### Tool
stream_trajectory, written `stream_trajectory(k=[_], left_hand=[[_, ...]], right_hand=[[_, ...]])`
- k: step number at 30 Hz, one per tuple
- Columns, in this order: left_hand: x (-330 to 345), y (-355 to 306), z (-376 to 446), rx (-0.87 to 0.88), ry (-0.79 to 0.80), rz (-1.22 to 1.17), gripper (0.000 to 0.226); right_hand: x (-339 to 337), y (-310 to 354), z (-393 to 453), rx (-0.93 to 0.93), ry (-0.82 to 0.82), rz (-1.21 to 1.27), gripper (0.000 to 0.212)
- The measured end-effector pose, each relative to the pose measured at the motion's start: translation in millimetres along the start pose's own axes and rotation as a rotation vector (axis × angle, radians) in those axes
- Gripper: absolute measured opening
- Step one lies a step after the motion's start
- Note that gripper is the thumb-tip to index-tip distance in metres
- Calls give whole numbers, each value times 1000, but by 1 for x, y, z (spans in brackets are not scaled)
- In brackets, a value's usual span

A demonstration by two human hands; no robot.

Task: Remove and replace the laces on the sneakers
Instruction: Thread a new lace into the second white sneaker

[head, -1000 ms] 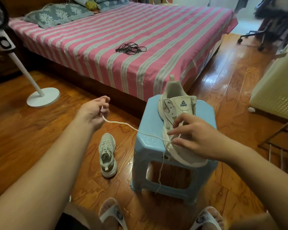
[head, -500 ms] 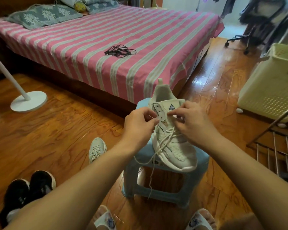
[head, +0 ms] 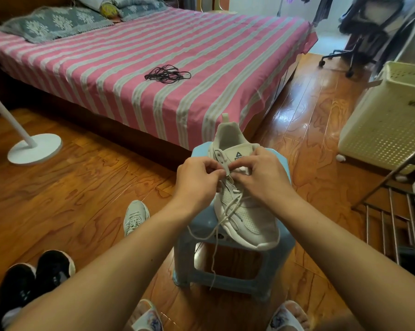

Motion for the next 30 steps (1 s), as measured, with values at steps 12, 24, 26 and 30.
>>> stream_trajectory(k=[12,24,26,30], left_hand=[[-20,-6,17,288,273,199,33],[-35,-17,24,325,141,416,20],[-35,-12,26,272,180,345,19],[-41,-1,27,186,309,199,33]], right_hand=[[5,5,9,21,60,-82,12],[-89,-58,12,384,-571,-8,16],[-79,-68,7,447,-422,-48,16],[-52,-37,2,126,-141,-195,34]])
Point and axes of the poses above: each hand's wrist, its own z-axis towards the middle knuckle, its own x-axis out of the palm, y = z × x, the point moved 1 cm from there along z, towards the middle knuckle, and after that the axes turned 12 degrees about -x, right-handed, at the moved point
